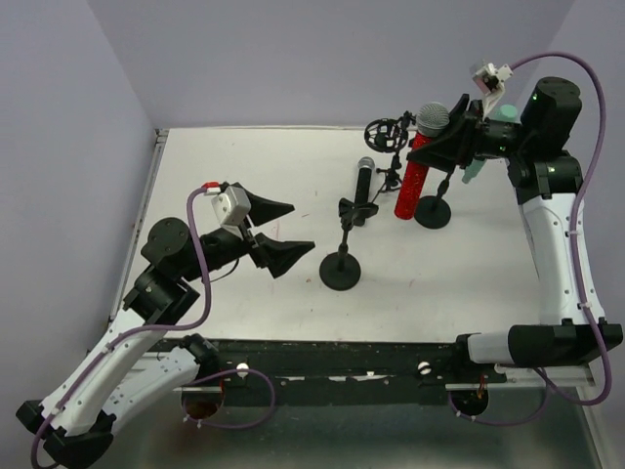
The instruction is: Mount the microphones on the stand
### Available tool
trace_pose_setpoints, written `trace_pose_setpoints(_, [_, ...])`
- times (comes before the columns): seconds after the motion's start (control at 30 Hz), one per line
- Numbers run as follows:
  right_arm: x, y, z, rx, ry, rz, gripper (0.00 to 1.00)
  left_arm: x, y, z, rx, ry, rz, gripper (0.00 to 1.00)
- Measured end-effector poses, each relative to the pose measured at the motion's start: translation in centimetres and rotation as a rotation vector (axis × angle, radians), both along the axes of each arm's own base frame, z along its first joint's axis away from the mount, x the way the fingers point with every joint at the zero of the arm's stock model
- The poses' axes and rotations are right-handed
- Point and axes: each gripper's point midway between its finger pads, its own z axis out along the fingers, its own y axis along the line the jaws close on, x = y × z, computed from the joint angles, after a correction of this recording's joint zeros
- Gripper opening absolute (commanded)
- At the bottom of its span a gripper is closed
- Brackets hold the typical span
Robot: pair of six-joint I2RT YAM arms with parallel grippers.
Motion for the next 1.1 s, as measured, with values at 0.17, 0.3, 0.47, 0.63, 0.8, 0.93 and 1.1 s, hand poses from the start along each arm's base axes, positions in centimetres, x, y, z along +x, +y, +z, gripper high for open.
trace_pose_setpoints(0.17, [-0.6,1.3,-0.6,-0.057,-0.044,0.007,0.04,0.1,0.7,-2.3,0.069,0.014,0.025,0.98])
trace_pose_setpoints(0.3, [-0.9,1.3,-1.6,-0.085,-0.048,0.013,0.04,0.3,0.8,-4.4,0.13,0.011,0.025,0.98])
trace_pose_setpoints(0.47, [-1.1,1.4,-2.3,-0.102,-0.059,0.029,0.04,0.5,0.4,-6.9,0.193,-0.027,-0.003,0.98])
trace_pose_setpoints(0.63, [-1.4,1.6,-2.5,-0.106,-0.084,0.053,0.04,1.2,-0.7,-8.8,0.214,-0.086,-0.039,0.98])
trace_pose_setpoints(0.8, [-1.7,2.2,-3.0,-0.107,-0.092,0.084,0.04,3.2,-2.8,-9.3,0.212,-0.133,-0.077,0.98])
trace_pose_setpoints(0.93, [-1.7,2.4,-3.3,-0.111,-0.099,0.092,0.04,5.2,-5.0,-8.8,0.209,-0.164,-0.115,0.95])
trace_pose_setpoints(1.1, [-1.6,2.4,-3.9,-0.114,-0.093,0.097,0.04,7.3,-6.6,-8.3,0.212,-0.222,-0.121,0.92])
